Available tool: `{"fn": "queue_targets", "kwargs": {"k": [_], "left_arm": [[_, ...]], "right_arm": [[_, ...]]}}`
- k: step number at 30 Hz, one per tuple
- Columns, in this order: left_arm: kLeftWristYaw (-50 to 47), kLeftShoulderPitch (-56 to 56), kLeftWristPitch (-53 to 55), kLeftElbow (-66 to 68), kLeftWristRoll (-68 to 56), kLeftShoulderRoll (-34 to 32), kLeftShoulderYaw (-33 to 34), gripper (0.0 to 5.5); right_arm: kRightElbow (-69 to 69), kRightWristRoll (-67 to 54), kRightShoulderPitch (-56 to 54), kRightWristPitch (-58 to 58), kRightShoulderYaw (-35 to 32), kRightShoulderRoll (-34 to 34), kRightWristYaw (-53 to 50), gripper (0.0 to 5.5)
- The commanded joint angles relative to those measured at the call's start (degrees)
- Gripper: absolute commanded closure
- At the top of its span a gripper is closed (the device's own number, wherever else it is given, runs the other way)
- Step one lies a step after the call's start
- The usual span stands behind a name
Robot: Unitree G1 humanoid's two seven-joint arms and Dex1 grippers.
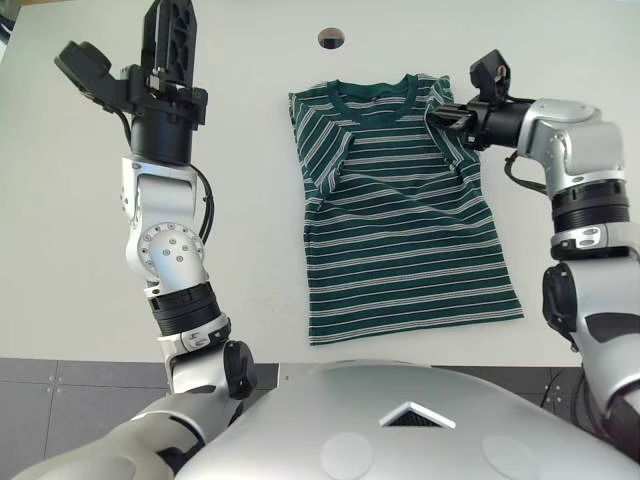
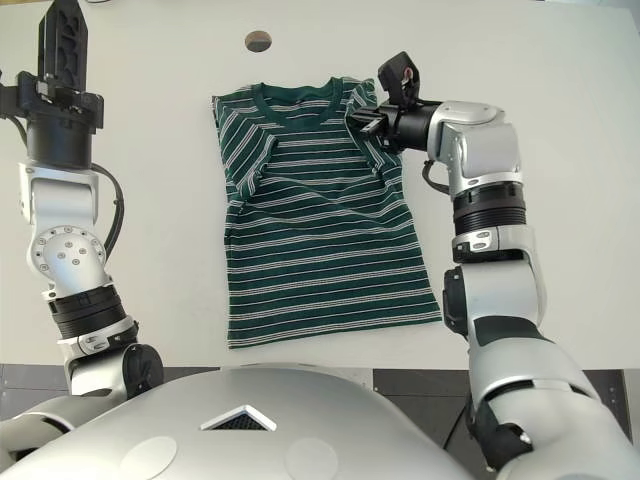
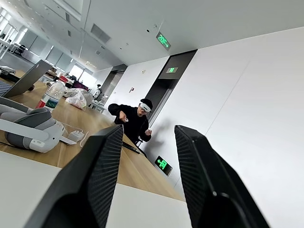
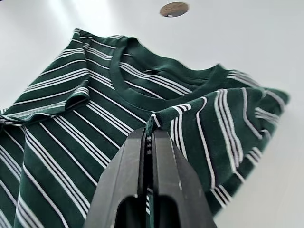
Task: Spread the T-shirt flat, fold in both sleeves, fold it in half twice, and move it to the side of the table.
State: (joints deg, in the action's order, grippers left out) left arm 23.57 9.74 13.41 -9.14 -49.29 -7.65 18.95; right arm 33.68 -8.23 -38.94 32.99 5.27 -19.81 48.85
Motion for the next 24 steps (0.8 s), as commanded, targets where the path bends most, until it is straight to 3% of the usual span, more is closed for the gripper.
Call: {"fn": "queue_targets", "kwargs": {"k": [1, 6, 13, 24], "left_arm": [[0.39, 0.03, 0.67, 1.16, -0.73, -0.04, 0.55, 3.46], [0.69, 0.06, 0.87, 1.76, -1.66, -0.32, 1.11, 3.46], [0.99, 0.35, 0.93, 2.99, -2.33, -0.1, 1.42, 3.46], [1.1, -0.56, 1.82, 2.32, -2.71, 0.1, 0.9, 3.46]], "right_arm": [[1.12, -0.51, 0.18, 0.86, -0.13, 2.75, -2.01, 5.38], [5.04, -0.28, -0.8, -0.88, -1.22, 5.27, -5.19, 5.38], [8.55, -0.2, -1.83, -3.65, -2.47, 6.52, -6.68, 4.12], [-12.41, -3.65, 4.85, 8.21, -1.87, 0.92, -1.62, 4.12]]}}
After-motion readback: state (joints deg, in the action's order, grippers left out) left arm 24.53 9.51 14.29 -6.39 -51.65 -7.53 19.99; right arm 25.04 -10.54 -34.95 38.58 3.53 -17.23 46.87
